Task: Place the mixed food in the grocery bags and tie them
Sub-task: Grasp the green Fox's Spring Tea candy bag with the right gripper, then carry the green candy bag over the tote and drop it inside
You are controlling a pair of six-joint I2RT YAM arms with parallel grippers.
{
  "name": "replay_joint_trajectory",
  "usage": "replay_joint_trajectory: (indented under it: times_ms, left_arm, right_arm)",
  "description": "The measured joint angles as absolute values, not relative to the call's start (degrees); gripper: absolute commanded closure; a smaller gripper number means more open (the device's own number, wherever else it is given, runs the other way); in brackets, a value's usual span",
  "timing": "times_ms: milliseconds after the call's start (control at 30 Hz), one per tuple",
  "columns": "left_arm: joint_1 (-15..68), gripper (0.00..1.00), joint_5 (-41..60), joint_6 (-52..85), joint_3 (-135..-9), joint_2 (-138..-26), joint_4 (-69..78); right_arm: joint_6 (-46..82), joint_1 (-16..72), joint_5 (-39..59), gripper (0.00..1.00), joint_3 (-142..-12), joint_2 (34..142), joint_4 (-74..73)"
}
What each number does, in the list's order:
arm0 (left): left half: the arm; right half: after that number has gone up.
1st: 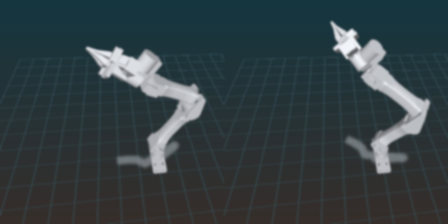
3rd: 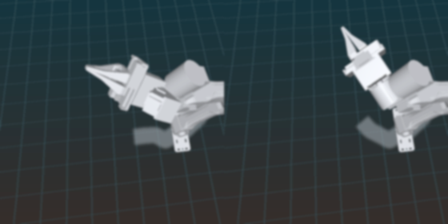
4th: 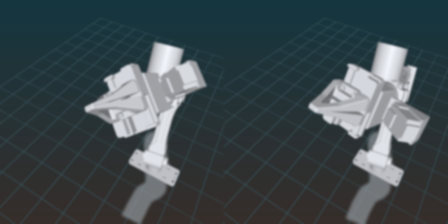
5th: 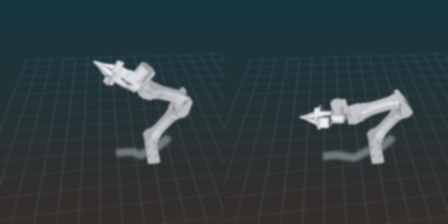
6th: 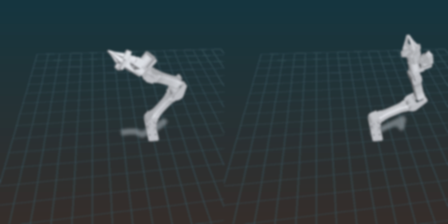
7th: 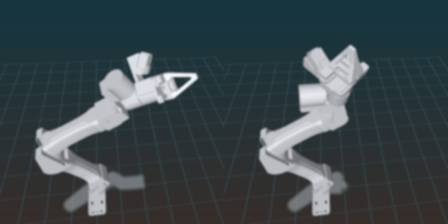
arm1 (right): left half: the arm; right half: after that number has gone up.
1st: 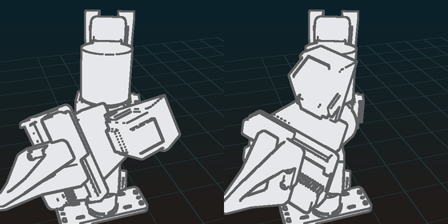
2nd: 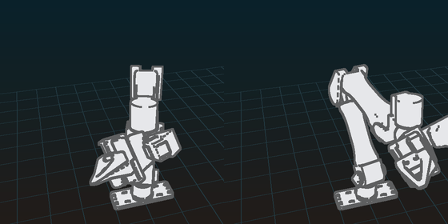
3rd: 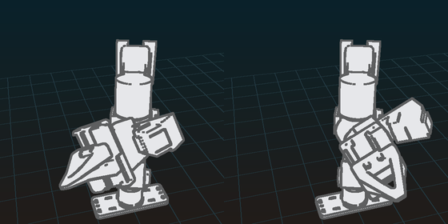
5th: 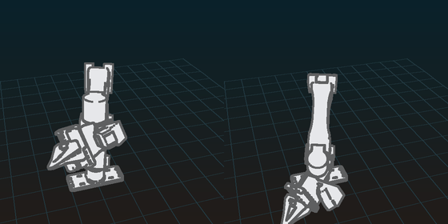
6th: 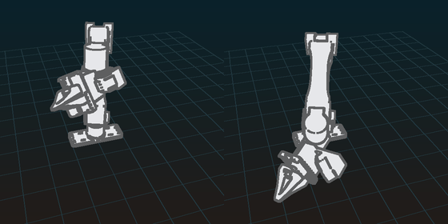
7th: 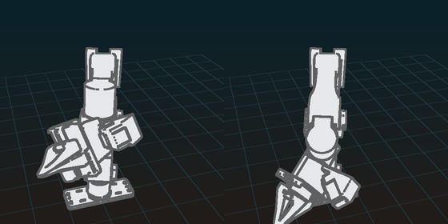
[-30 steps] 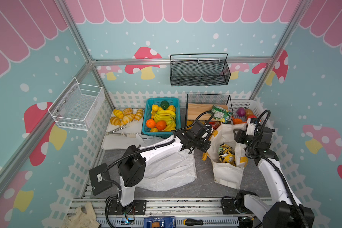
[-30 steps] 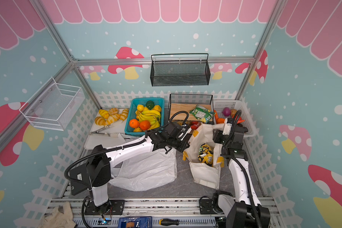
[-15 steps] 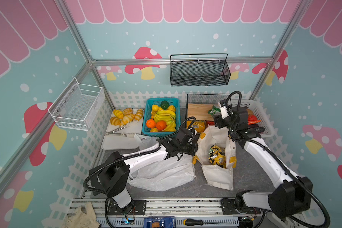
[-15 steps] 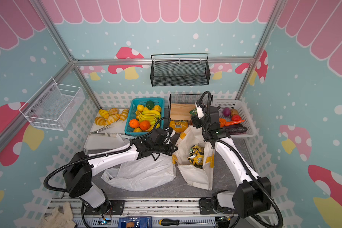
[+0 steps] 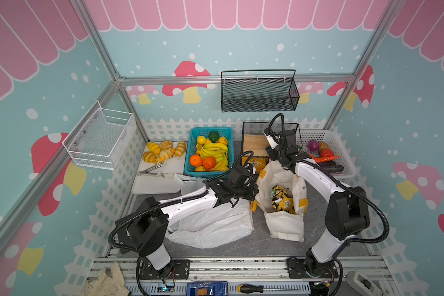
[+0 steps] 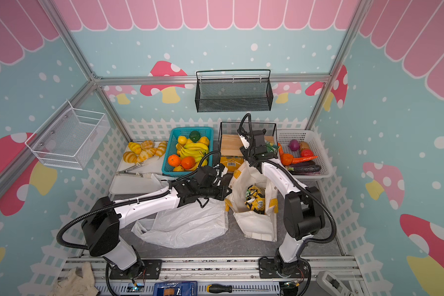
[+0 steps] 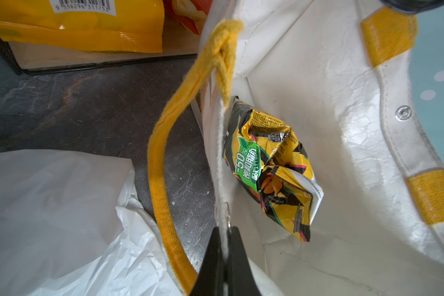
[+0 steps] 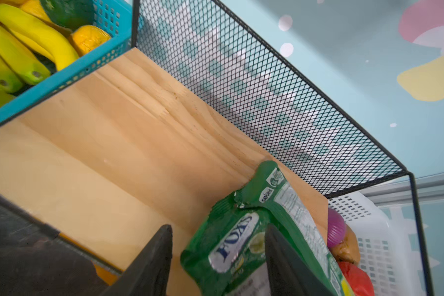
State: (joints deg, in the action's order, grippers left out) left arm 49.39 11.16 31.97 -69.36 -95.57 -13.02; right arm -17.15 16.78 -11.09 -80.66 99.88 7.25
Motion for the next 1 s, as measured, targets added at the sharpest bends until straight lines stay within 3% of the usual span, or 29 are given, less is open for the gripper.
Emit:
replay_joint_trajectory:
  times_ms: [233,300,433,767,1000]
  left_arm:
    - [49.19,1.0,11.14,31.97,-69.38,-95.57,-13.04]
    - [49.19,1.0,11.16,31.97,-69.45,-95.59,-13.04]
    - [49.19,1.0,11.16,31.97,-69.8,-95.79,-13.06]
    - [49.12,1.0,11.14,32.18,-70.32,-96.18,-12.78]
    - [49.15,1.0,11.18,32.4,-70.32,-96.2,-12.14]
  right_arm:
    - [-19.11,16.93,-16.08,0.92,-83.46,102.43,7.97]
    - [-18.37,16.86,-15.57,0.99,-83.81,101.78,8.05]
    - [-15.92,16.88,-12.03,1.0,-83.29,96.68,8.54]
    - [-3.79,16.99,4.69,1.0,-73.91,67.99,5.61]
    - [4.49,16.97,10.92,1.0,-65.21,56.49,10.87]
